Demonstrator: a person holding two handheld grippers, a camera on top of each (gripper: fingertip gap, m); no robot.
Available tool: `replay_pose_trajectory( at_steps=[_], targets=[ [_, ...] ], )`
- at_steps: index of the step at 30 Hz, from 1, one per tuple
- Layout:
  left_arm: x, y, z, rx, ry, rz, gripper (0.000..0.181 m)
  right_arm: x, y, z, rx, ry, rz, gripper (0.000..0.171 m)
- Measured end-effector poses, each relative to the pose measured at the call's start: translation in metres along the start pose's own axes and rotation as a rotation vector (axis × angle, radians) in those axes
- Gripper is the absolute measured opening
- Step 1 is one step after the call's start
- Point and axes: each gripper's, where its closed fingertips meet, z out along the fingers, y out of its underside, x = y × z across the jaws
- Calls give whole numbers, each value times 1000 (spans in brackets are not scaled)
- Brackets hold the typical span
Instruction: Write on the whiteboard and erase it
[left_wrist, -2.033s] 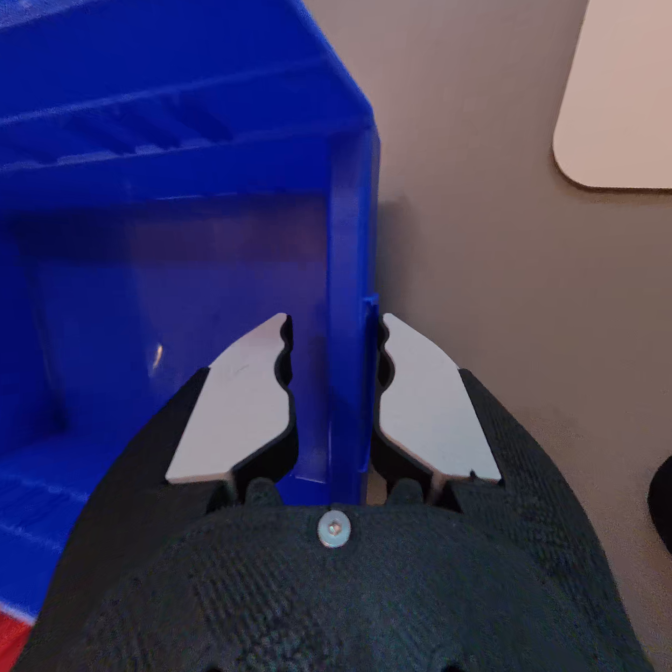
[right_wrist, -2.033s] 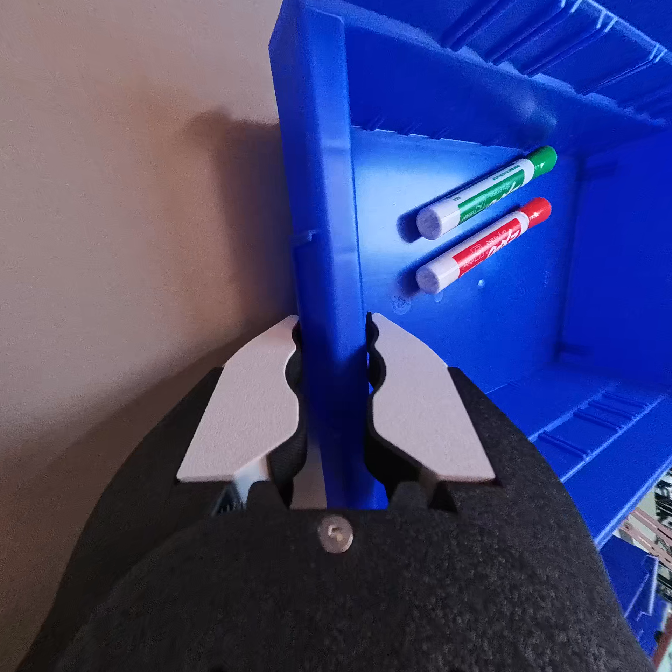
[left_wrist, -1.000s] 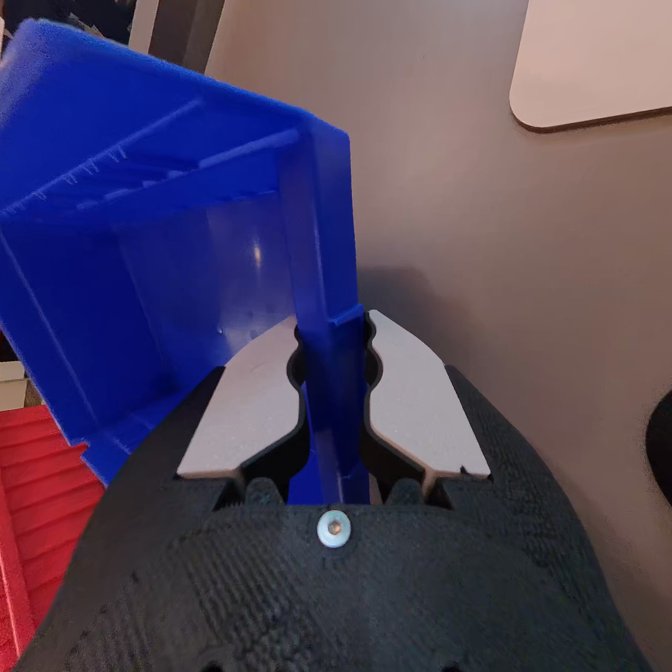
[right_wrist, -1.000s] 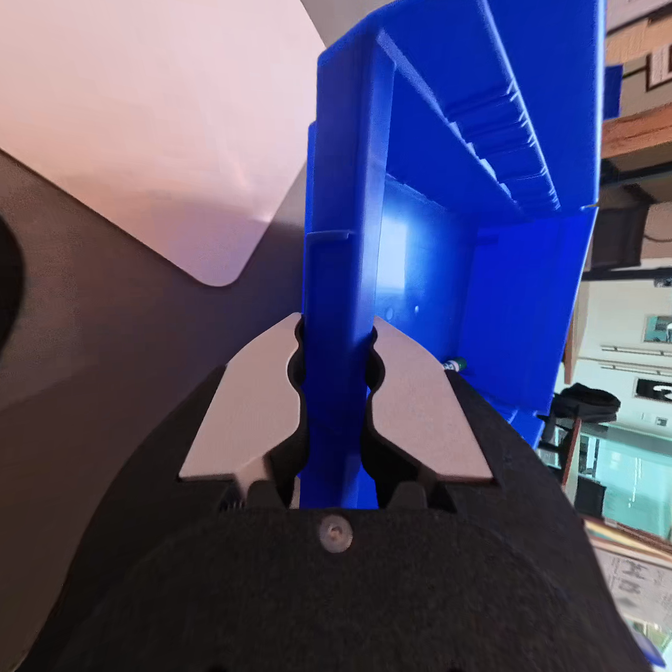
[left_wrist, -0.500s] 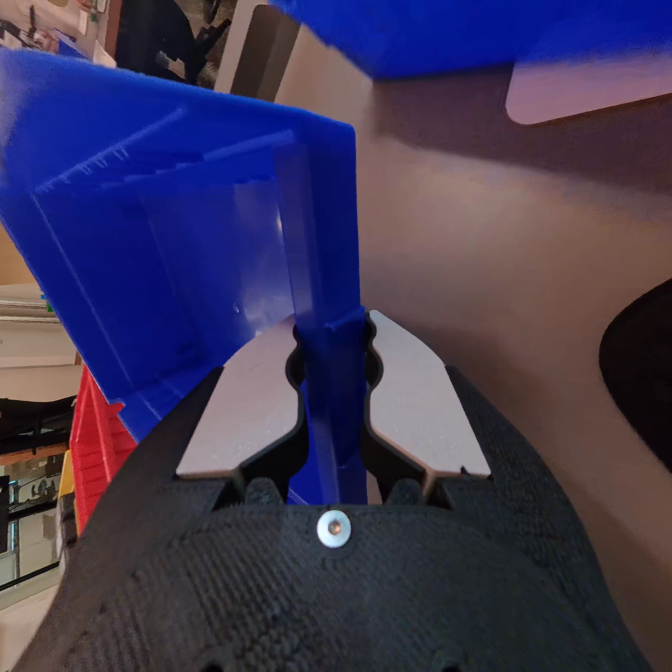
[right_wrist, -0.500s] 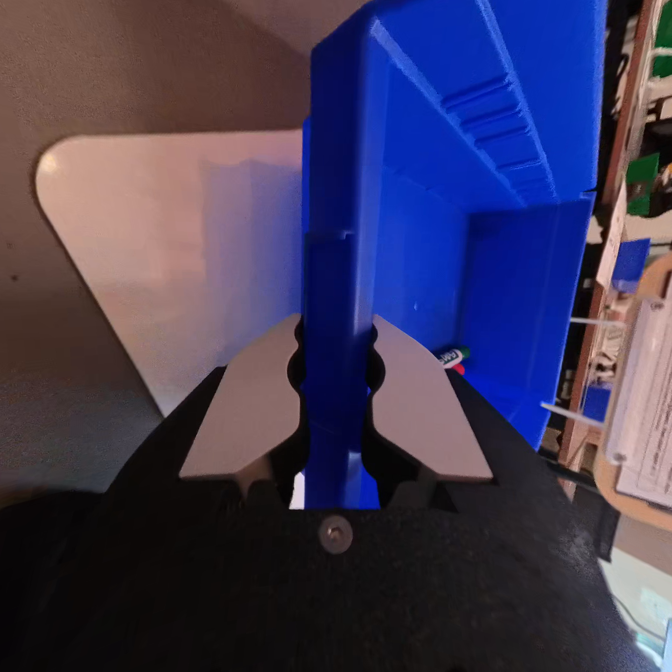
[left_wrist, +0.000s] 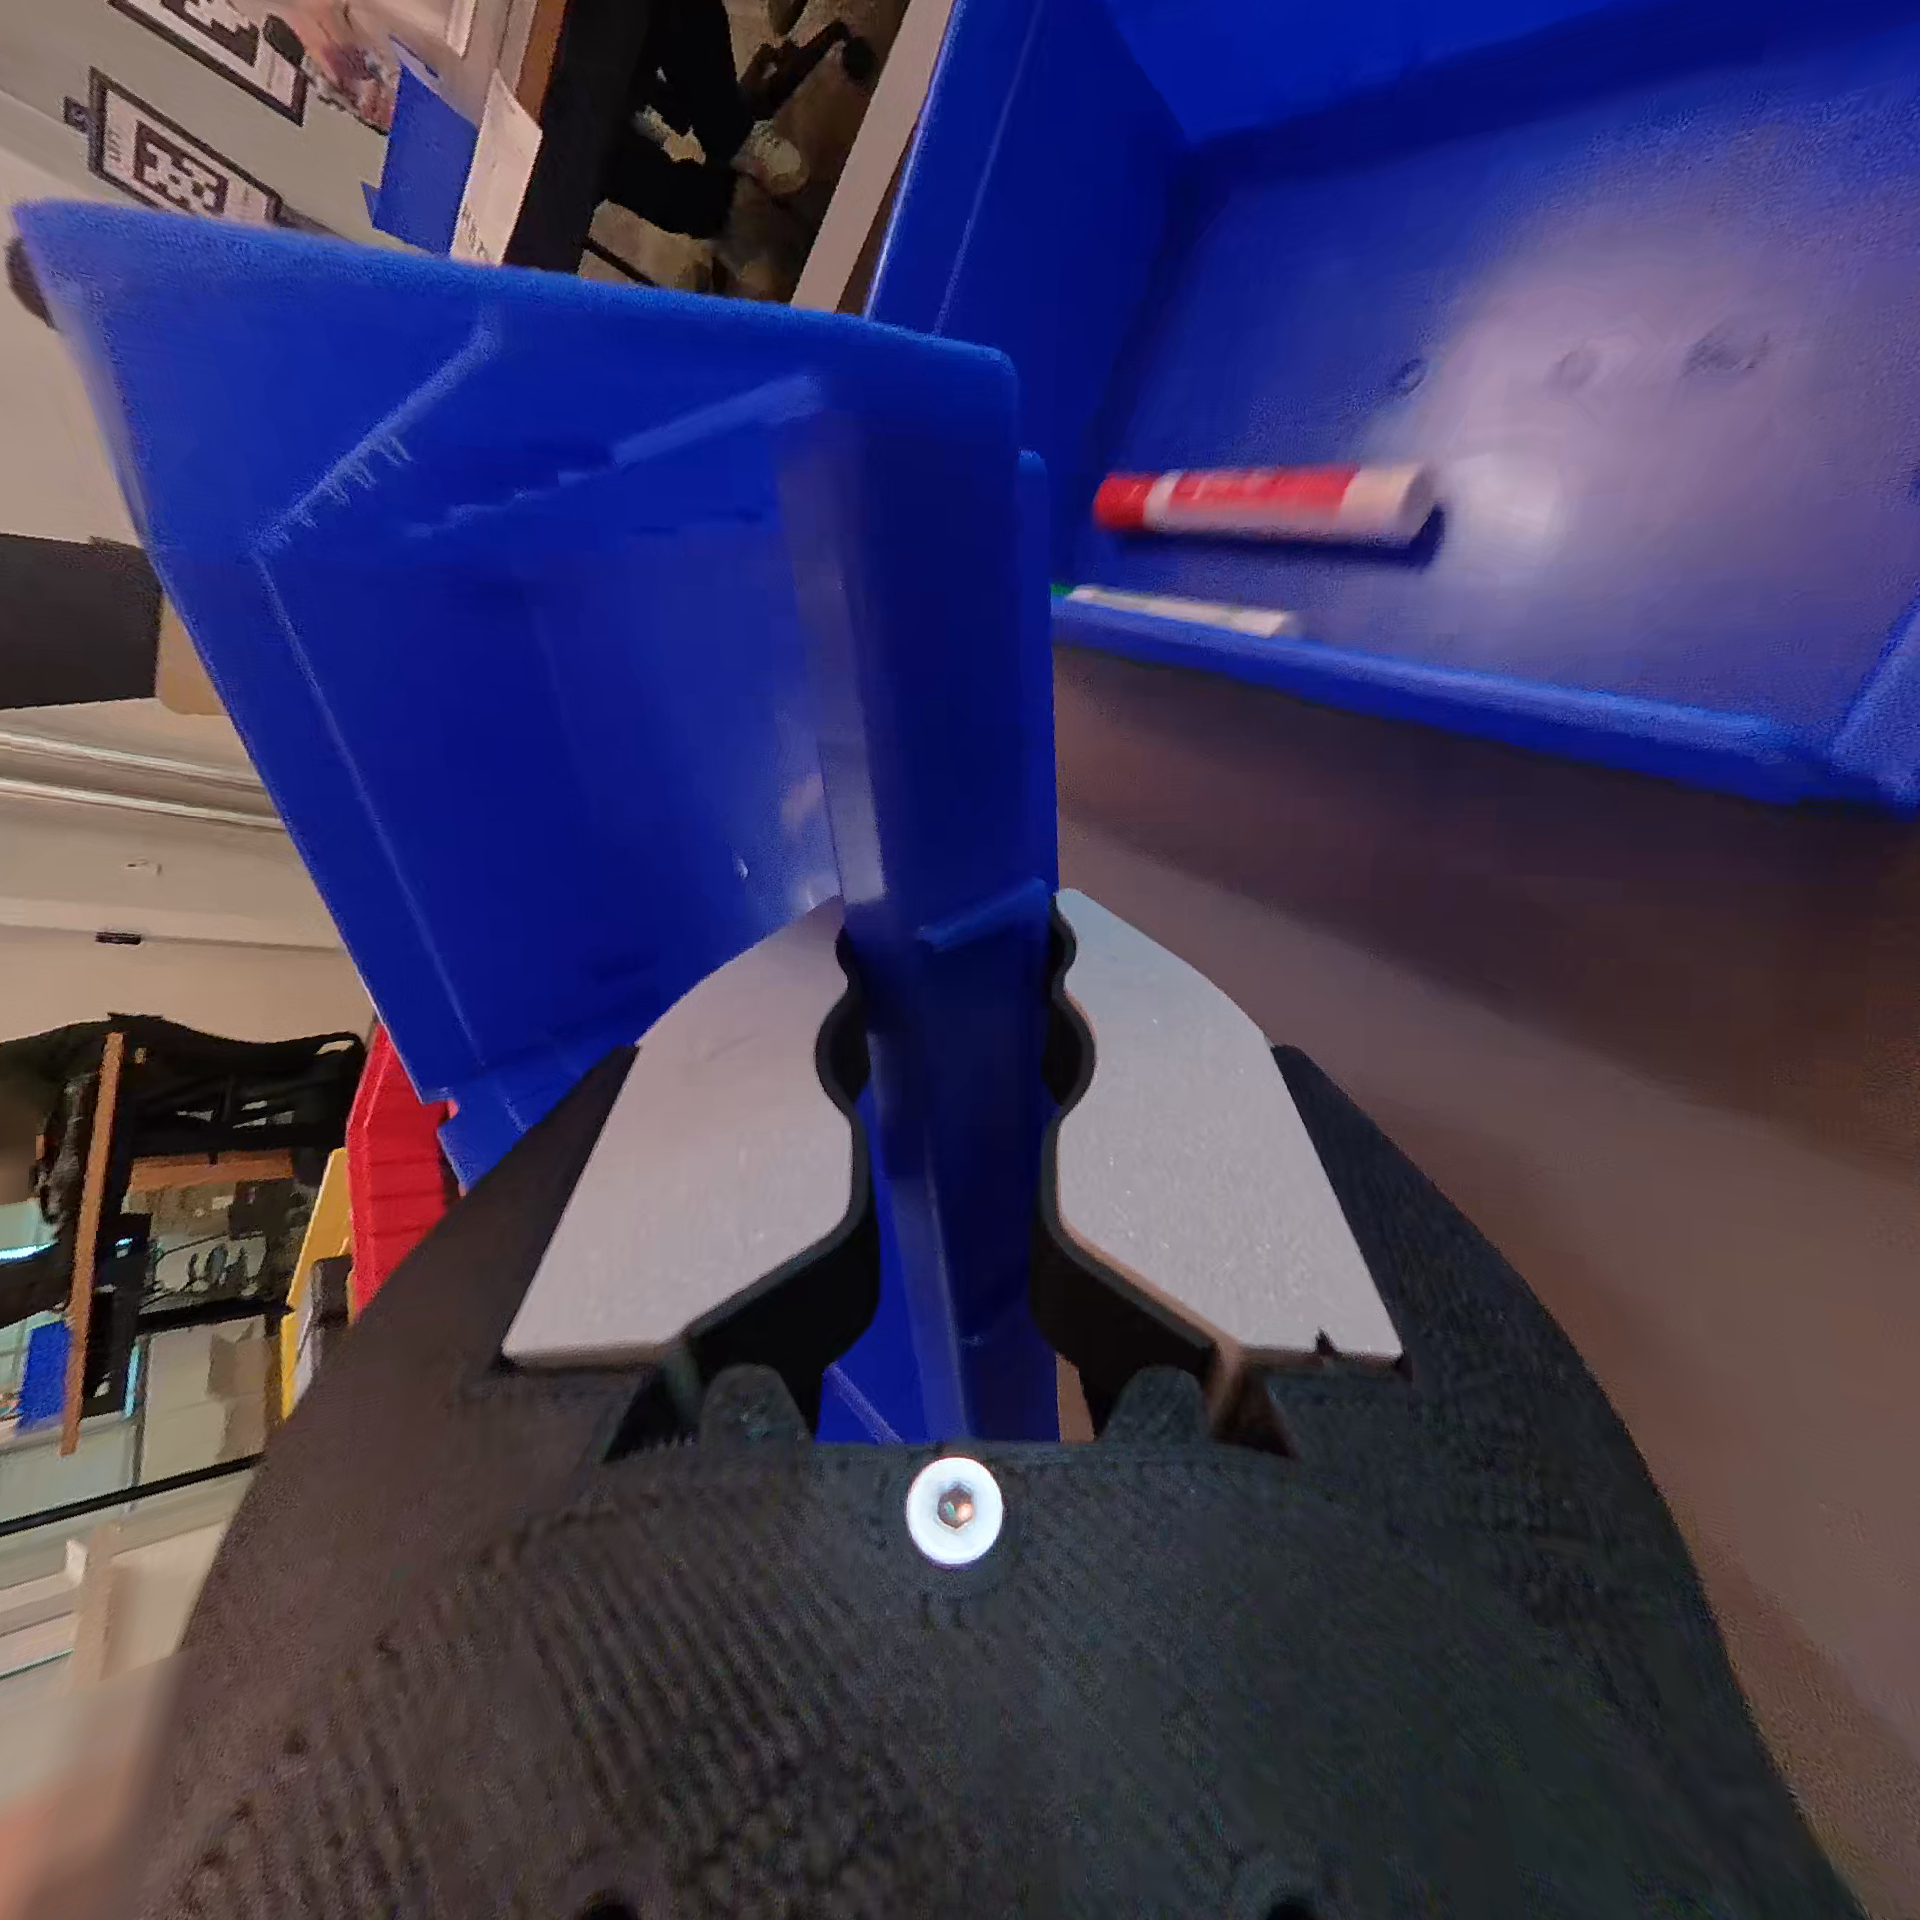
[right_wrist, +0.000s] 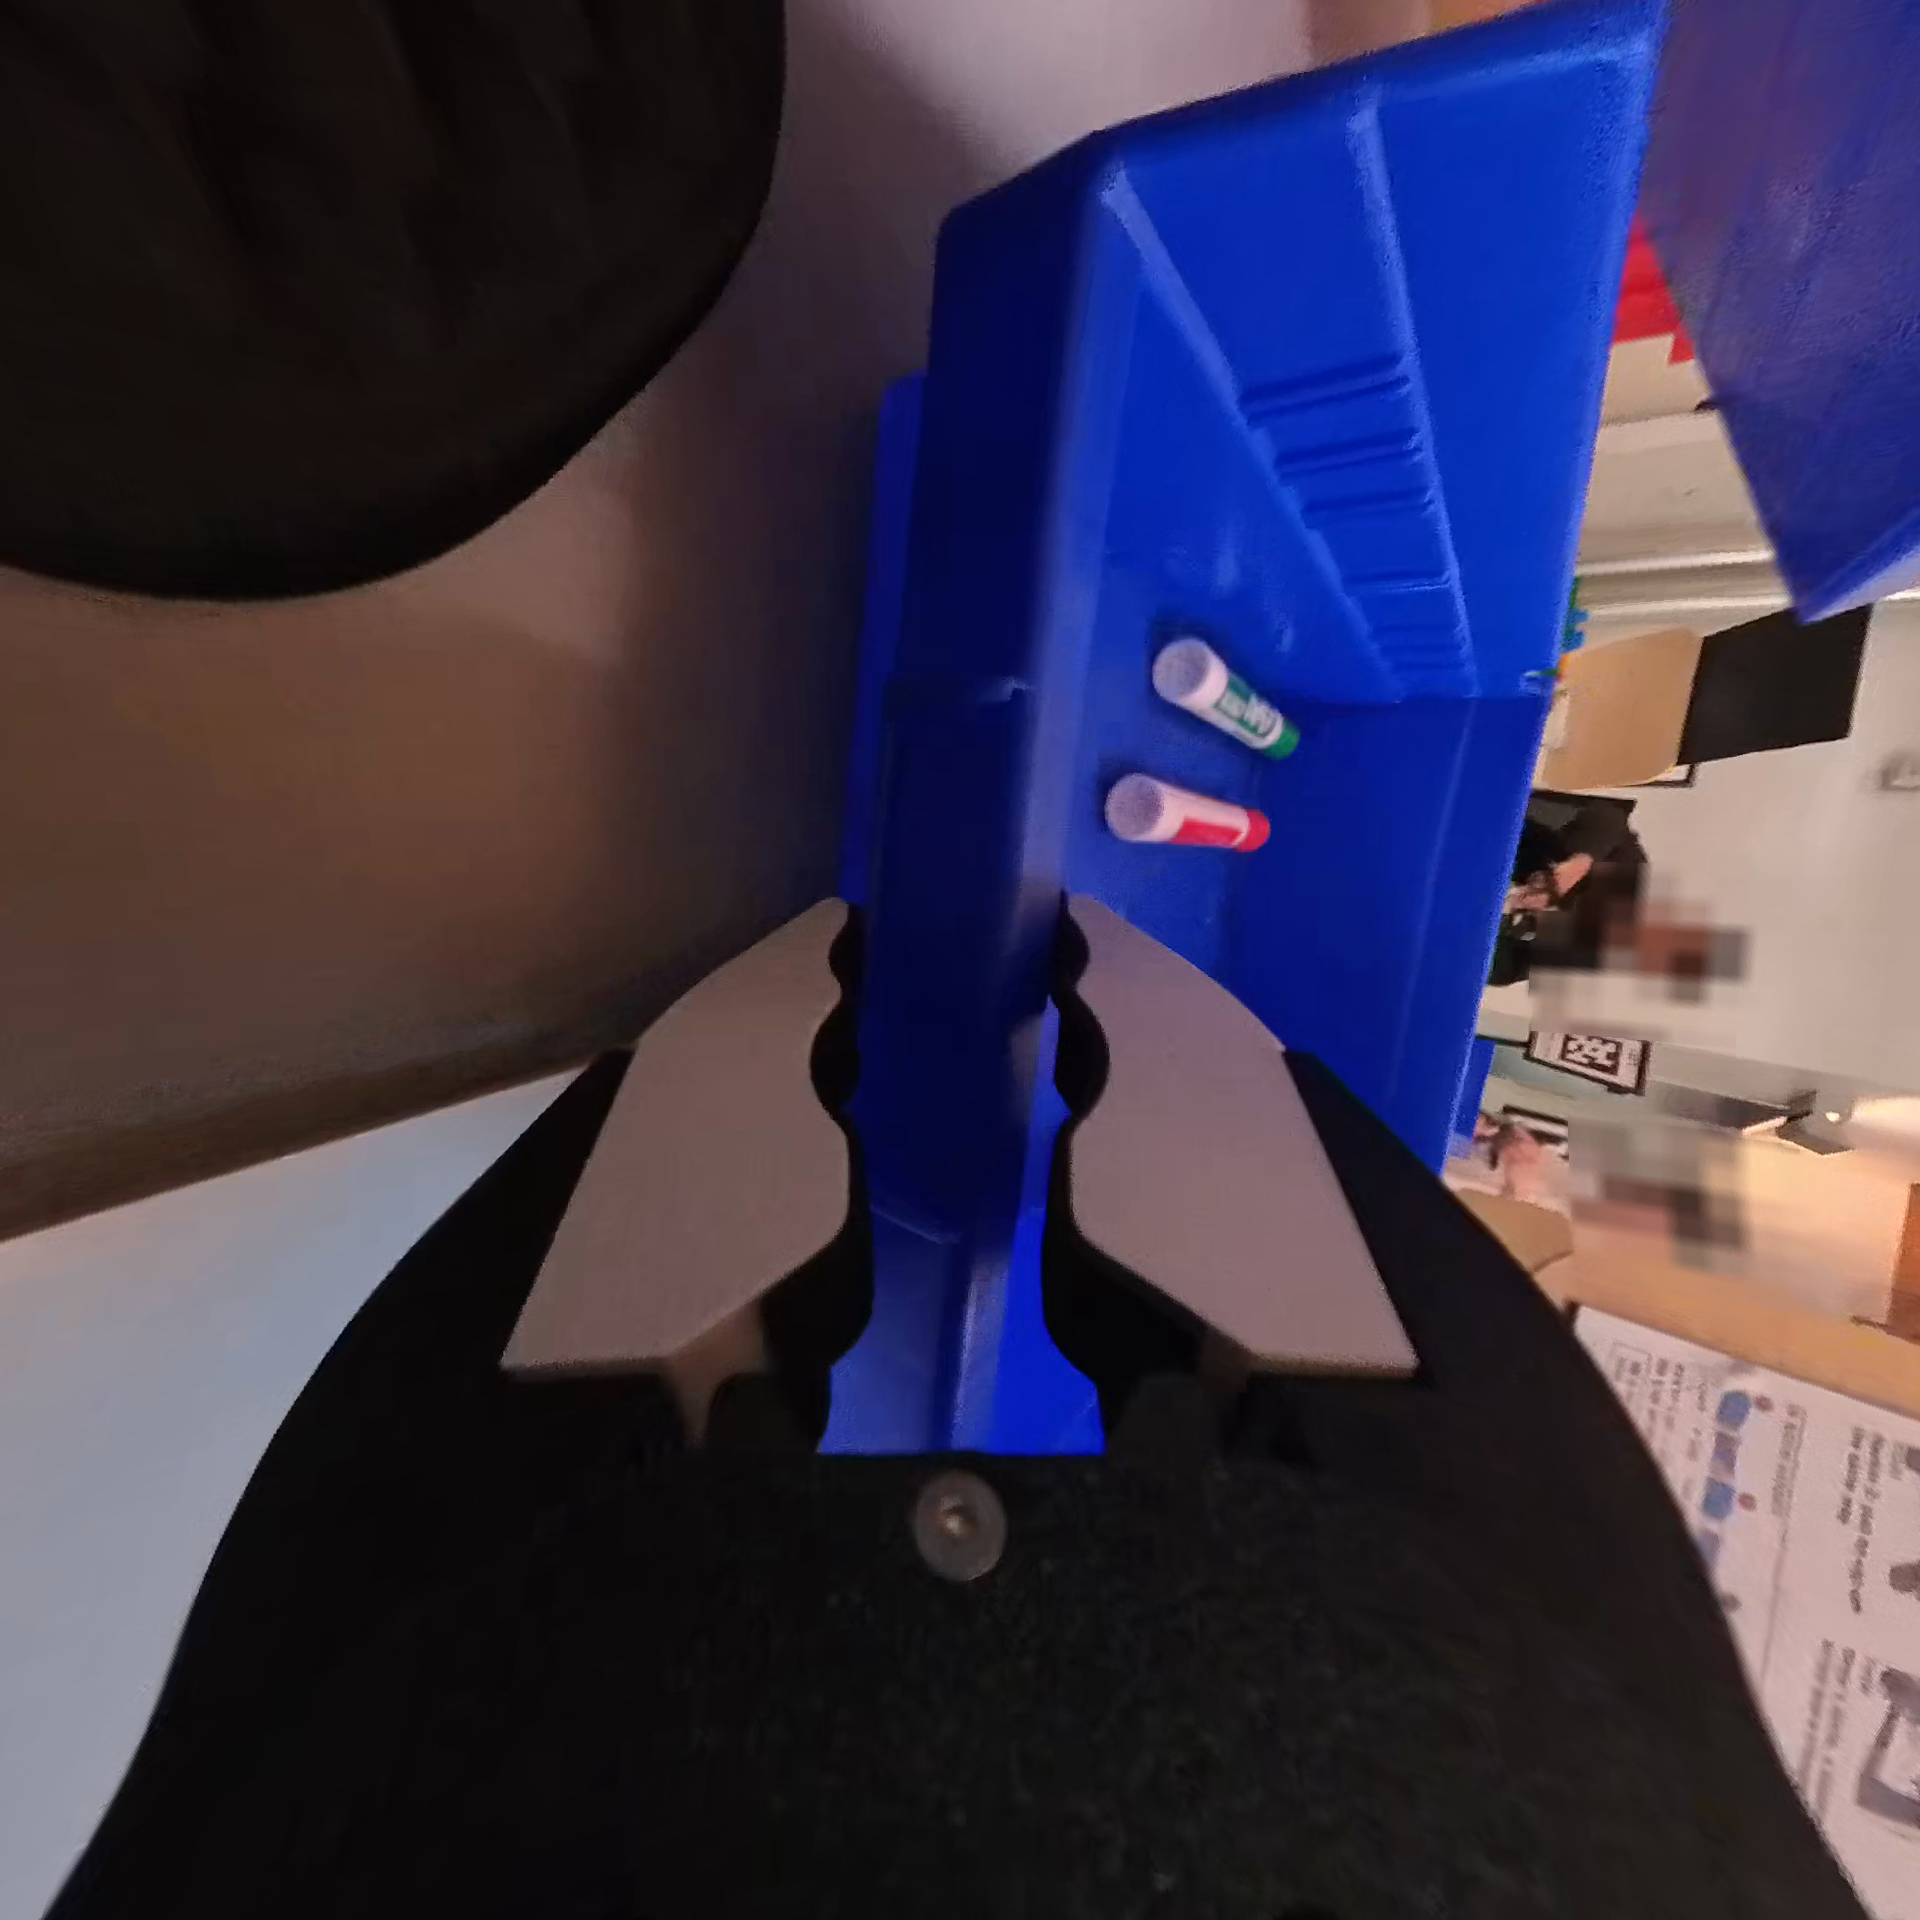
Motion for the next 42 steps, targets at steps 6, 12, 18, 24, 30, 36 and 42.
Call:
replay_pose_trajectory(
  at_steps=[6, 12, 18, 24, 30, 36, 42],
  targets=[
    [5, -16, 4, -3, 22, 33, 32, 15, -16, -2, 242, 68, -5, 32],
    [22, -51, -2, 54, 68, 84, 32, 17, -2, -72, 390, -44, 389, 31],
    [45, -116, -15, 125, 82, 214, 32, 8, 92, -136, 343, 6, 802, 35],
    [85, -211, -25, 267, 165, 326, 32, -43, 173, -189, 230, 79, 1060, 43],
    [141, -313, -22, 394, 263, 415, 32, -70, 214, -256, 221, 277, 1191, 44],
    [227, -388, 3, 459, 442, 432, 31, -82, 241, -318, 235, 482, 1244, 42],
    [301, -426, 59, 437, 480, 560, 31, -98, 261, -340, 252, 557, 1312, 41]
  ],
)
